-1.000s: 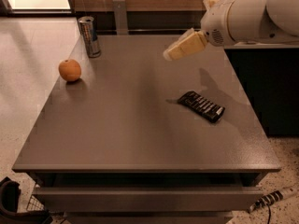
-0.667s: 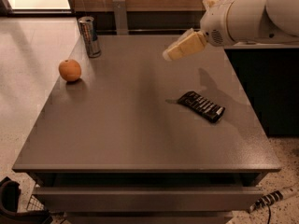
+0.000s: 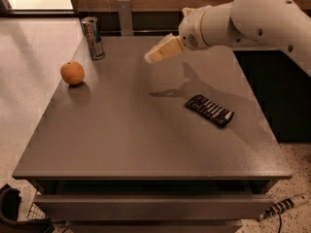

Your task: Pick redbull can

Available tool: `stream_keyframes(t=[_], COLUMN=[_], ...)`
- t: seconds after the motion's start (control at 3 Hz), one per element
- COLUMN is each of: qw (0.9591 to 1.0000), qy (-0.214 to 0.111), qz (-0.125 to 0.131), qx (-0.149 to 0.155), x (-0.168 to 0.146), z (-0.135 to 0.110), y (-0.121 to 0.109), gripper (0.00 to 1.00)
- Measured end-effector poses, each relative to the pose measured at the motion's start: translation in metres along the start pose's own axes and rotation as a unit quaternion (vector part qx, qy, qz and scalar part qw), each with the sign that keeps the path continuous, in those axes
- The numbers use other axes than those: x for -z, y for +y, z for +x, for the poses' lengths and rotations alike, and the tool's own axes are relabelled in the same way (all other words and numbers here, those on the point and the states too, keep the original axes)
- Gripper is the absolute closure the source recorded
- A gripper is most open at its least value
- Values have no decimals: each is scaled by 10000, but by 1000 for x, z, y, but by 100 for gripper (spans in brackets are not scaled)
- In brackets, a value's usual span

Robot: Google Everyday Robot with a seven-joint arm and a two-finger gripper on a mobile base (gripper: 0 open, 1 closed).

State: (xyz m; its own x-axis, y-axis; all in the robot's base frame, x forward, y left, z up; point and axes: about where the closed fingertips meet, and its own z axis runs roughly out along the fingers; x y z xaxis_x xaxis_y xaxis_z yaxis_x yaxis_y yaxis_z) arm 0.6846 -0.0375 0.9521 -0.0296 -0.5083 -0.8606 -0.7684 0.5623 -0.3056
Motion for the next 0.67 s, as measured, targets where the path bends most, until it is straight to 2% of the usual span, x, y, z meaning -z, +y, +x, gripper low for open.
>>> stream_keyframes(t=[0.33, 0.67], qw=[9991, 9953], qy=[-263, -655], qz=[-325, -681], qx=[-85, -197], x=[-59, -126], z=[-8, -25], y=[10, 24], gripper=[0, 0])
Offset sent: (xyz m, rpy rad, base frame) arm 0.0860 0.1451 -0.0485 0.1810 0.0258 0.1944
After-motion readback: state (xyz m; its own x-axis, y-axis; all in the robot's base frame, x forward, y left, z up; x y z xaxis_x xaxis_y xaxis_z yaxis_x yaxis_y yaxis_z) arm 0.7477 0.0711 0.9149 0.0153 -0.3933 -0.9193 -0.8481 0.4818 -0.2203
